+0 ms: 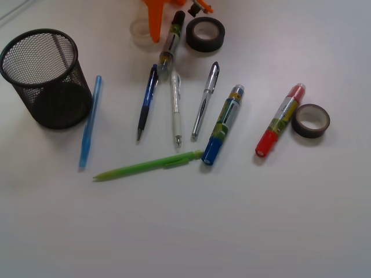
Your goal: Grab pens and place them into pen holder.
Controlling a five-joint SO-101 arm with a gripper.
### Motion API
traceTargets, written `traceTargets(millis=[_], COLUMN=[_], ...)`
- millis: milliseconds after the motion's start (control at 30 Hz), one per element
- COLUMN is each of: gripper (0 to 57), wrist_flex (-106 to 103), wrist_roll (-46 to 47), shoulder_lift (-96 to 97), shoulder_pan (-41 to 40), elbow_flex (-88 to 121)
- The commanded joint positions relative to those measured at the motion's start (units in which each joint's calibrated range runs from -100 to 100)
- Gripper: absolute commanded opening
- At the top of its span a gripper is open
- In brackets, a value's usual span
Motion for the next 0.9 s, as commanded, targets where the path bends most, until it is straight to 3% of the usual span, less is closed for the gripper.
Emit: traceTargets(millis=[0,200,367,767,867], gripper=[1.5,2.6,11.9,13.0,17.2], wrist_flex=[-2.79,-5.06,-7.69,-8.48,-10.75], wrist_roll=[-0.20,-8.01,-16.02,-31.84,-33.55], shoulder_lift=[0.13,14.41,40.59,83.34,91.42], shoulder_pan=[0.30,0.97,3.36,-1.65,-3.14], elbow_flex=[-2.03,-18.34,-36.64,-69.15,-76.85])
